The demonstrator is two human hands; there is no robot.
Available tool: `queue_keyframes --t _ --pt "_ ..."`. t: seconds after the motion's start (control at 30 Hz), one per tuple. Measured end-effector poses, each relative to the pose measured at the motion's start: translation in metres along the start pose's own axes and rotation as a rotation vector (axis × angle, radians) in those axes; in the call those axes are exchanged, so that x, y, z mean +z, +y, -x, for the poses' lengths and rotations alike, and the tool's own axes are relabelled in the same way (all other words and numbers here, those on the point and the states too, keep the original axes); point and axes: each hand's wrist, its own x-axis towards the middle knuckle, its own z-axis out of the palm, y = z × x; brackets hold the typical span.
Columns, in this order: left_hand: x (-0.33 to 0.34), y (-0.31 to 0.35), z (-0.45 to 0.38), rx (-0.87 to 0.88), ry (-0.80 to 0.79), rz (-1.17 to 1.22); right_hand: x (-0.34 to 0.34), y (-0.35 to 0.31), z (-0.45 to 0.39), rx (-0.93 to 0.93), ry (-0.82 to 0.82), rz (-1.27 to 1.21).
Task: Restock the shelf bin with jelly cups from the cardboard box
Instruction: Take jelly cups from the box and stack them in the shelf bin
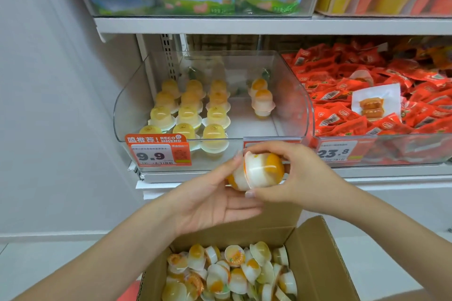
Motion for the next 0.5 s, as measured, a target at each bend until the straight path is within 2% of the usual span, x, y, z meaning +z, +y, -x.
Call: queue_keyframes --t 0.07,0.13,0.2,0.33,0.43,0.5 --pt "-0.001 0.009 0.007 0.051 0.217 -0.39 -0.01 -0.002 -0.012 0.047 0.102 0.006" --pt "-0.011 0.017 0.012 0.221 0.514 -0.808 -0.022 -0.01 -0.033 0.07 0.177 0.039" --pt "-0.027 0.025 0.015 0.343 0.674 -0.983 -0.032 -0.021 -0.066 0.041 0.199 0.161" --pt "-0.048 0.035 0.015 0.37 0.691 -1.019 -0.049 -0.026 -0.156 0.038 0.19 0.424" --pt "-0.057 0.034 0.01 0.387 0.699 -1.095 -0.055 -0.006 -0.21 0.062 0.054 0.675" --pt "-0.063 0.031 0.006 0.381 0.699 -1.145 -0.054 0.009 -0.233 0.076 -0.035 0.754"
